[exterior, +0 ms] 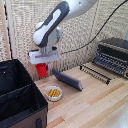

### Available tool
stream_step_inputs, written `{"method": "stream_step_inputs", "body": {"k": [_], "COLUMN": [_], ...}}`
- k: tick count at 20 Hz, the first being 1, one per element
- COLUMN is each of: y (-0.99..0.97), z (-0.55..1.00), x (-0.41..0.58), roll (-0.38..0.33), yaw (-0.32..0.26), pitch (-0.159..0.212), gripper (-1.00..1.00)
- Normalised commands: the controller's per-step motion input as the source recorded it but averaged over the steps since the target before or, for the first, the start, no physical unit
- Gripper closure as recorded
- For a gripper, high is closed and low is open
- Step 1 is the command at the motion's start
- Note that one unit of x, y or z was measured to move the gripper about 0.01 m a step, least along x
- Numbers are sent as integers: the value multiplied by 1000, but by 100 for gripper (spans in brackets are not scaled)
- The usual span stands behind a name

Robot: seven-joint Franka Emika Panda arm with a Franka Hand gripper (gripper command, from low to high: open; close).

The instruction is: Kindly spot and seek the red cup placed ahead of you. Cautiously adjust your gripper towards the red cup, gripping it gently. Find the after-storage area of the caddy. Relocate the red cup in your grip over the rear portion and softly release it into the compartment.

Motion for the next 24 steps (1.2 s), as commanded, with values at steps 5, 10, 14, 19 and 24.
{"method": "stream_step_inputs", "body": {"k": [5,10,14,19,24], "y": [0,27,201,369,606], "z": [784,765,646,573,595], "x": [195,196,71,-31,-2], "roll": [0,0,0,-15,-12], "yaw": [-68,-62,-163,-238,-179], "pitch": [187,191,104,-28,-51], "gripper": [100,100,100,100,100]}}
